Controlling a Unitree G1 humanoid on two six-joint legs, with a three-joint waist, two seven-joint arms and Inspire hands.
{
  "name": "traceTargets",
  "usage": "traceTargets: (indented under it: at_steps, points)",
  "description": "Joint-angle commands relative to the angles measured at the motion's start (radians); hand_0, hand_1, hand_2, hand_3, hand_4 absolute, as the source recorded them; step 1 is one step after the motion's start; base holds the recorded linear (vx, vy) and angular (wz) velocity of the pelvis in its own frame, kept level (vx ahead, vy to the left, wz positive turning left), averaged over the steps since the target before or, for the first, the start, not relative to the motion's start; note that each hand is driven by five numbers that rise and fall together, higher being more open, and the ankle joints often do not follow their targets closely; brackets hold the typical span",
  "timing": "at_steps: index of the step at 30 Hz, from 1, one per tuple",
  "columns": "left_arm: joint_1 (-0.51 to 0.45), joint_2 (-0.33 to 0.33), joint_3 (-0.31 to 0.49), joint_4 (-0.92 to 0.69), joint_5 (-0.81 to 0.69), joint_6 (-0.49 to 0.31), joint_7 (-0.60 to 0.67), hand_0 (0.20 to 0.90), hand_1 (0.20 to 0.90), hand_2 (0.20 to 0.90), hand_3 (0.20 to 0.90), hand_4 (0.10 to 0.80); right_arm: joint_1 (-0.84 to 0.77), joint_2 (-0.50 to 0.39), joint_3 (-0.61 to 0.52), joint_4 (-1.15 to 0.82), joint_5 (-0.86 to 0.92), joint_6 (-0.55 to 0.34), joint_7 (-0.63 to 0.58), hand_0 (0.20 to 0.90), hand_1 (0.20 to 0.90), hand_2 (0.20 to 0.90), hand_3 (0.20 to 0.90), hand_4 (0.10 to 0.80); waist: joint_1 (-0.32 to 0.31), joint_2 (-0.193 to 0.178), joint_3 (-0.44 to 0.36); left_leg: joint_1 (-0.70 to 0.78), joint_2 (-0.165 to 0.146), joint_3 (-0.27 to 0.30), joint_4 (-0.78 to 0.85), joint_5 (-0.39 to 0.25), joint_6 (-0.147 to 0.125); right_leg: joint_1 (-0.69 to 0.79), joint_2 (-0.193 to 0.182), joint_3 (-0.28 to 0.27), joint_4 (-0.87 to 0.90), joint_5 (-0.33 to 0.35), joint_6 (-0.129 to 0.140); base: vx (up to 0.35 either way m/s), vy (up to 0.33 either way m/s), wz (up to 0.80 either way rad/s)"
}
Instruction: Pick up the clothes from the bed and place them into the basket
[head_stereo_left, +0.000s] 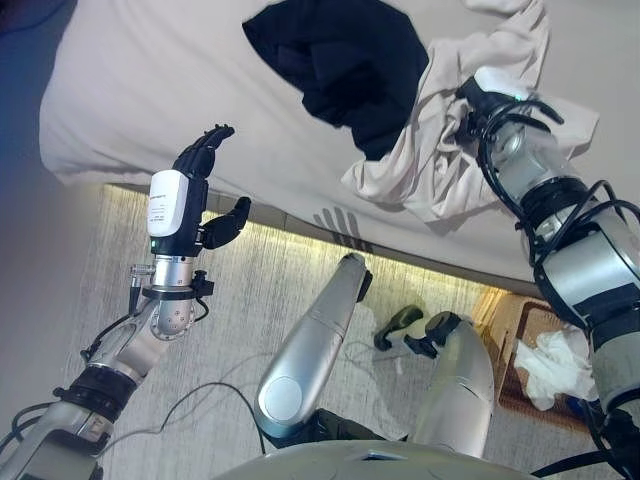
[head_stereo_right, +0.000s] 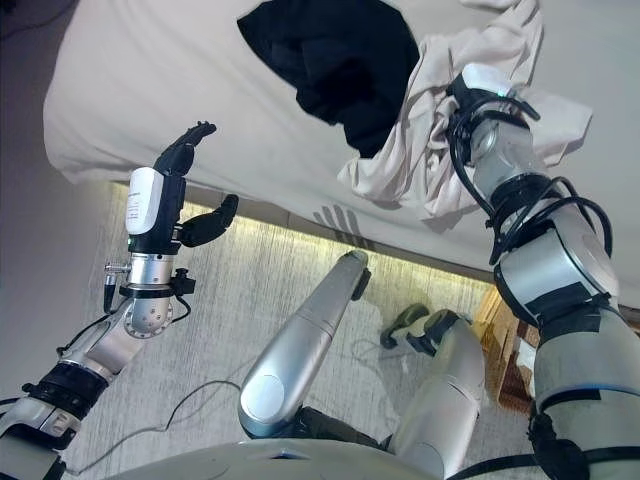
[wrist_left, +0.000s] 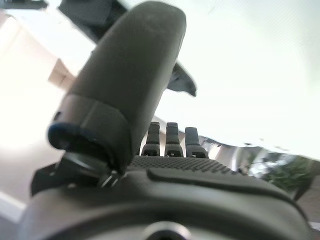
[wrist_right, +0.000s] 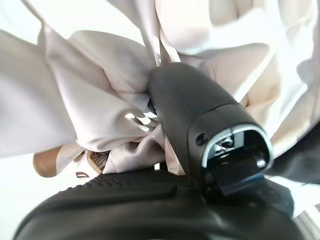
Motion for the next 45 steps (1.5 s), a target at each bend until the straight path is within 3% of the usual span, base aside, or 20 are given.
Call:
traceTargets:
  at_steps: [1,8,9,14,19,23,26,29,39,45]
  points:
    - [0.011,0.033,0.071,-0.068,-0.029,-0.014,0.022,0.900,0.900,0.900,0.900,0.800,-0.043,-0.032,-0.034,-0.093,0.058,-0.049,-0.076,0.300,0.300,0.300,0.200,0.100,-0.012,-0.032,-0.045,0.107,0.016,0.032,-0.061,-0.035,0.033,0.083,0.031,-0.027,-0.077,0.143,0.031,0.090,-0.003,-0.23]
    - [0.028,0.012,0.083,-0.042,-0.027,0.003,-0.017,0.900,0.900,0.900,0.900,0.800,0.051,-0.096,-0.109,-0.213,0.116,-0.060,-0.141,0.300,0.300,0.300,0.200,0.100,-0.056,-0.058,-0.109,0.295,0.091,0.049,-0.222,-0.007,0.011,0.282,0.043,-0.026,-0.242,0.181,0.035,0.086,-0.001,-0.20]
    - [0.033,0.007,0.087,-0.035,-0.025,0.007,-0.021,0.900,0.900,0.900,0.900,0.800,0.073,-0.113,-0.126,-0.244,0.124,-0.057,-0.147,0.300,0.300,0.300,0.200,0.100,-0.067,-0.067,-0.129,0.321,0.105,0.058,-0.276,0.032,0.009,0.314,0.049,-0.036,-0.301,0.217,0.025,0.047,-0.010,-0.26]
    - [0.052,-0.002,0.102,-0.005,-0.026,0.009,-0.056,0.900,0.900,0.900,0.900,0.800,0.158,-0.183,-0.190,-0.344,0.171,-0.068,-0.168,0.300,0.300,0.300,0.200,0.100,-0.108,-0.101,-0.206,0.454,0.152,0.081,-0.437,0.076,-0.013,0.448,0.082,-0.026,-0.485,0.266,0.037,0.106,-0.021,-0.18]
    - [0.056,-0.002,0.103,0.022,-0.032,0.014,-0.077,0.900,0.900,0.900,0.900,0.800,0.216,-0.247,-0.251,-0.413,0.202,-0.103,-0.198,0.300,0.300,0.300,0.200,0.100,-0.148,-0.125,-0.273,0.560,0.177,0.116,-0.583,0.121,-0.034,0.539,0.118,-0.011,-0.649,0.313,0.056,0.087,-0.011,-0.18]
    - [0.066,-0.003,0.112,0.055,-0.040,0.017,-0.099,0.900,0.900,0.900,0.900,0.800,0.258,-0.321,-0.319,-0.474,0.214,-0.142,-0.196,0.300,0.300,0.300,0.200,0.100,-0.189,-0.144,-0.339,0.652,0.185,0.157,-0.711,0.160,-0.051,0.607,0.156,0.013,-0.796,0.356,0.079,0.099,-0.003,-0.22]
    - [0.068,-0.002,0.114,0.063,-0.043,0.017,-0.099,0.900,0.900,0.900,0.900,0.800,0.270,-0.343,-0.336,-0.489,0.214,-0.153,-0.193,0.300,0.300,0.300,0.200,0.100,-0.200,-0.148,-0.357,0.667,0.185,0.167,-0.742,0.174,-0.053,0.615,0.161,0.018,-0.832,0.376,0.085,0.033,0.009,-0.18]
    - [0.073,-0.001,0.119,0.104,-0.056,0.006,-0.096,0.900,0.900,0.900,0.900,0.800,0.280,-0.425,-0.385,-0.534,0.208,-0.178,-0.196,0.300,0.300,0.300,0.200,0.100,-0.245,-0.159,-0.418,0.731,0.186,0.204,-0.856,0.204,-0.060,0.645,0.179,0.048,-0.933,0.422,0.113,0.062,0.006,-0.19]
    - [0.084,-0.011,0.114,0.199,-0.043,-0.037,-0.088,0.900,0.900,0.900,0.900,0.800,0.307,-0.590,-0.481,-0.615,0.219,-0.172,-0.194,0.300,0.300,0.300,0.200,0.100,-0.323,-0.174,-0.505,0.821,0.196,0.261,-1.036,0.244,-0.071,0.668,0.196,0.112,-1.076,0.500,0.162,0.011,0.003,-0.16]
    - [0.082,-0.021,0.104,0.230,-0.025,-0.055,-0.078,0.900,0.900,0.900,0.900,0.800,0.355,-0.662,-0.552,-0.640,0.247,-0.142,-0.216,0.300,0.300,0.300,0.200,0.100,-0.361,-0.184,-0.522,0.844,0.204,0.290,-1.080,0.251,-0.074,0.662,0.201,0.145,-1.109,0.523,0.178,-0.026,-0.007,-0.12]
